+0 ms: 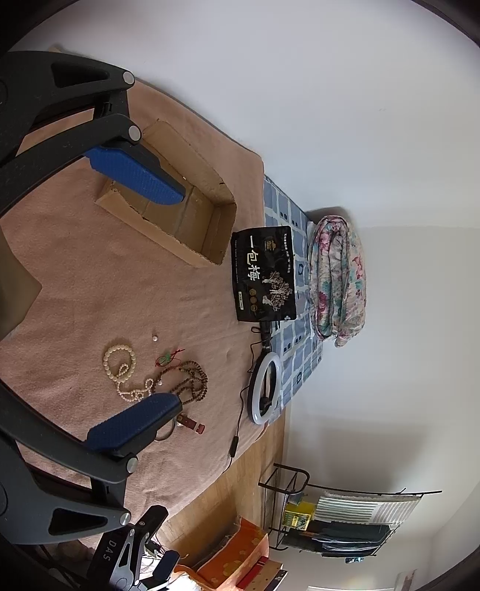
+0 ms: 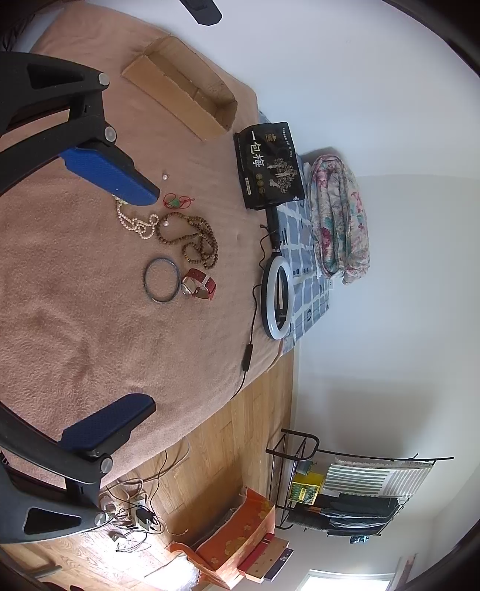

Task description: Organize jewelry

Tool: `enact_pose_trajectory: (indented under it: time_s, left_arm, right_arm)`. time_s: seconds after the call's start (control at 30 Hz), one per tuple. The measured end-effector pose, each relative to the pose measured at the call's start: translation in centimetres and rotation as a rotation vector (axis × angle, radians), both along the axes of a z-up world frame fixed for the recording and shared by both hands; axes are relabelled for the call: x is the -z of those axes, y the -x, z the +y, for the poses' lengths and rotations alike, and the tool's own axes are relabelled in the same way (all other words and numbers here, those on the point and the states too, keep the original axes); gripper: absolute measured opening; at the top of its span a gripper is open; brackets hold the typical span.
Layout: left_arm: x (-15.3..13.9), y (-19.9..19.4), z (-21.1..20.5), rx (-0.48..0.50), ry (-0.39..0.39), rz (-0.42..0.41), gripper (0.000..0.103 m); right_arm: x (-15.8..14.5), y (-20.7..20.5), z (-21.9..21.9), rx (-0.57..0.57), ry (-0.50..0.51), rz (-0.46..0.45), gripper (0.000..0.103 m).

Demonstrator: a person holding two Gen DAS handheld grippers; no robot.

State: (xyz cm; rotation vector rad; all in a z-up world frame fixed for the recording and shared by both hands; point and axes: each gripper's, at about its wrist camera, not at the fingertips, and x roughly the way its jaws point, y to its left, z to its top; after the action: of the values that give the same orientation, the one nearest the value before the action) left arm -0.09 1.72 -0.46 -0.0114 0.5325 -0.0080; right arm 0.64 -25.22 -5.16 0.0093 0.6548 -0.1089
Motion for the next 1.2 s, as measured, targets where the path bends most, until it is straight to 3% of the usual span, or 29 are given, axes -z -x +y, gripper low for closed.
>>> enact_pose_trajectory:
  time_s: [1.2]
  left_arm:
    - [0.60,0.02,-0.02,-0.001,0.008,0.007,0.103]
  right_arm:
    - [-0.20,-0.06,0.39,-0.016,-0.006,0.001,0.103]
